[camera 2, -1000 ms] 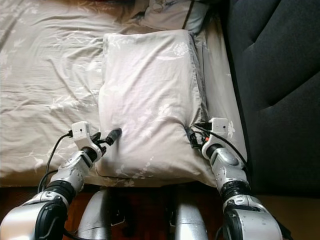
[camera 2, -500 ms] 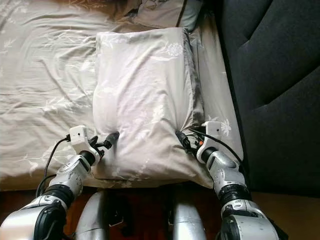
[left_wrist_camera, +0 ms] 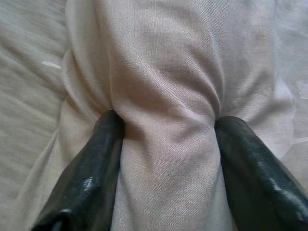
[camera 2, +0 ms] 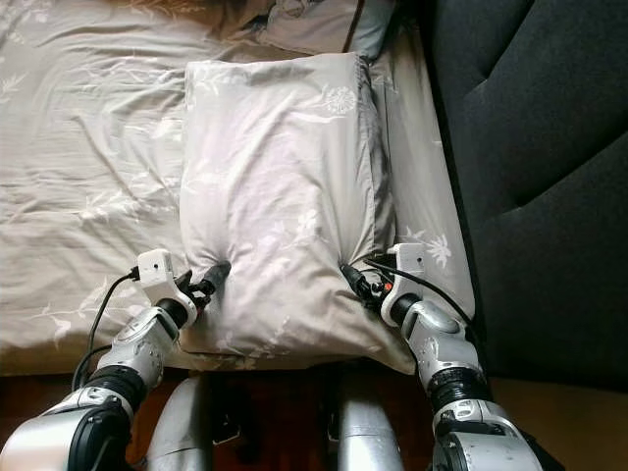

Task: Clean up the room

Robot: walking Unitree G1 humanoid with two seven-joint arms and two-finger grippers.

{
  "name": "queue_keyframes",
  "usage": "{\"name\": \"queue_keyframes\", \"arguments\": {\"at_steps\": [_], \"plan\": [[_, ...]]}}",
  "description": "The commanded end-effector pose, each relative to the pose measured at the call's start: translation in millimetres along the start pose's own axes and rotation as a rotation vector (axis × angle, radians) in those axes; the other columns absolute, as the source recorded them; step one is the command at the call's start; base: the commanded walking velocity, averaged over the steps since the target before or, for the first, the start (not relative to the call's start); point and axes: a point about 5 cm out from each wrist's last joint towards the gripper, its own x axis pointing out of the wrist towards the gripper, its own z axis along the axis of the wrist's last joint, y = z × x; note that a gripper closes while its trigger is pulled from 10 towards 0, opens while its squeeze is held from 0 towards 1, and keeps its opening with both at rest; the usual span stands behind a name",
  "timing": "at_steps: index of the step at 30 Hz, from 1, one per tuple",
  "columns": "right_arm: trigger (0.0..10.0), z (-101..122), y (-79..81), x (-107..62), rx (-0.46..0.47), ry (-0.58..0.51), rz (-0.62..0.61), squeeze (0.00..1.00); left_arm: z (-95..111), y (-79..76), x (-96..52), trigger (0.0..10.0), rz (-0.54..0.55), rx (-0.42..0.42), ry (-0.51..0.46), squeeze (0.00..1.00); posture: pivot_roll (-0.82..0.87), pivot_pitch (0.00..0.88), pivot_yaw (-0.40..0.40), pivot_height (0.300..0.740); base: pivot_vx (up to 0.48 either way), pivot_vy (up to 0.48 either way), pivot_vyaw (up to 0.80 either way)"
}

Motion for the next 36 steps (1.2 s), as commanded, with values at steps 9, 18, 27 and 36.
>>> {"name": "queue_keyframes", "arguments": {"at_steps": [9, 18, 27, 36], "plan": [[0.0, -66, 15.7, -4.8, 0.033, 0.273, 0.052, 0.0, -38, -9.7, -7.8, 0.0, -0.044, -0.057, 0.132, 0.0, -0.21, 0.436, -0.077, 0.643, 0.0, 0.0, 0.0], [0.0, -69, 15.9, -5.5, 0.025, 0.283, 0.048, 0.0, -41, -14.8, -7.9, 0.0, -0.076, -0.054, 0.139, 0.0, -0.21, 0.435, -0.076, 0.643, 0.0, 0.0, 0.0], [0.0, -65, 15.6, -3.0, 0.018, 0.271, 0.031, 0.0, -40, -18.2, -6.4, 0.0, -0.089, -0.067, 0.132, 0.0, -0.2, 0.417, -0.077, 0.643, 0.0, 0.0, 0.0], [0.0, -60, 15.2, -0.8, 0.014, 0.237, 0.013, 0.0, -39, -13.9, -7.9, 0.0, -0.081, -0.052, 0.128, 0.0, -0.19, 0.4, -0.076, 0.643, 0.0, 0.0, 0.0]]}}
